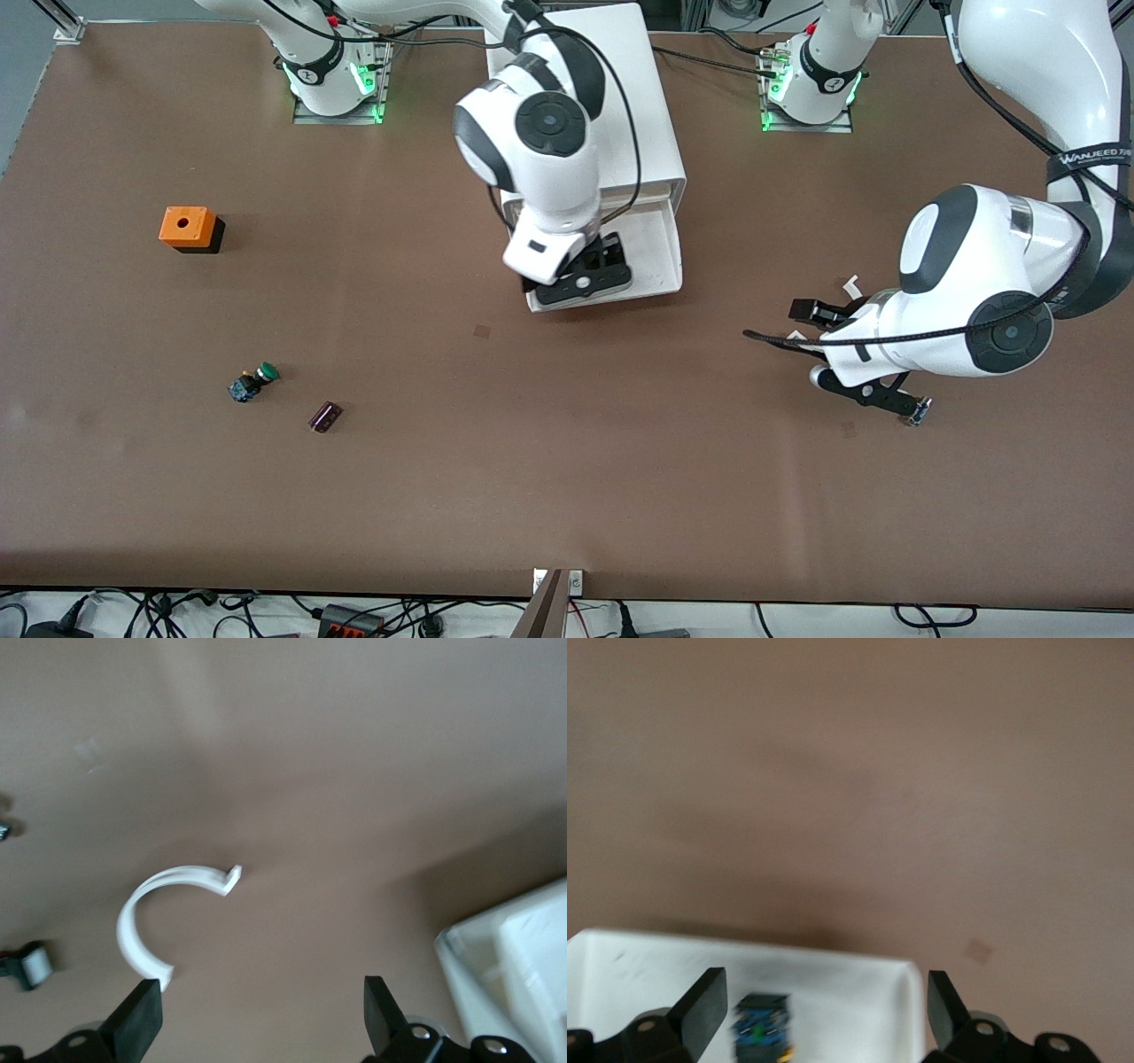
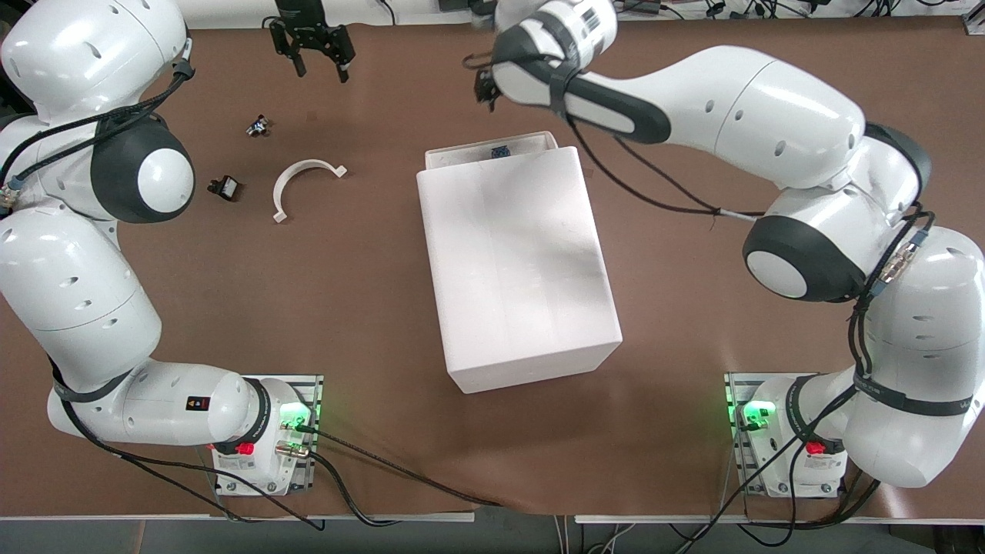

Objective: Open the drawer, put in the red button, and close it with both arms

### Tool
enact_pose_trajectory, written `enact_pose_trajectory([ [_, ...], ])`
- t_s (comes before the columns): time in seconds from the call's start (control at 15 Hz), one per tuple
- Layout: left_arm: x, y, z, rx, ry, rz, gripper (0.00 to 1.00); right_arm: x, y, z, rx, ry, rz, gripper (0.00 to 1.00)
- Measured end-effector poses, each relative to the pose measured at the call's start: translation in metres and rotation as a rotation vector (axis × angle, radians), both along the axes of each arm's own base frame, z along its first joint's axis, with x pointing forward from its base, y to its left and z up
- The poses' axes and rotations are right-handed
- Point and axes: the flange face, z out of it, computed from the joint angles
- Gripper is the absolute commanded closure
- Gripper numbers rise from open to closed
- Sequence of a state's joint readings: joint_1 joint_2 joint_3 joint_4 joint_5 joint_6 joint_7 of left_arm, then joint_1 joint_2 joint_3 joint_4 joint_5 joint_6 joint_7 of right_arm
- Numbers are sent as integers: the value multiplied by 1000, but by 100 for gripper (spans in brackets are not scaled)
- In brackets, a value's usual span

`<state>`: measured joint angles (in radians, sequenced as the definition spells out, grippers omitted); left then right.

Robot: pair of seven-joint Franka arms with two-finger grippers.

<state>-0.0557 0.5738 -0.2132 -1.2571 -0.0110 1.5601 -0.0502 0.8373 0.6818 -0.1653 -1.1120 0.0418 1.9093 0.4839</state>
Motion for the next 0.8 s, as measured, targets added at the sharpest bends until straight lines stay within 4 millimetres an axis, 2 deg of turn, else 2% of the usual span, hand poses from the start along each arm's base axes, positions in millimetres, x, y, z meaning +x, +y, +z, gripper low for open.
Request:
enact_pose_trajectory([
  [0.13,0,-34,-7,-12,-59,84,0,24,-44,14,-61,10,-68,0],
  [0.27,-5,-83,-24,-41,-139,156,0,49,-95,24,-113,28,-112,0],
  [0.4,-20,-127,-46,-78,-185,239,0,76,-156,32,-155,63,-122,0],
  [0.67,-52,-187,-69,-85,-184,412,0,121,-287,39,-177,133,-106,0],
  [0.8,-73,-223,-82,-111,-208,459,0,131,-333,40,-174,146,-119,0],
])
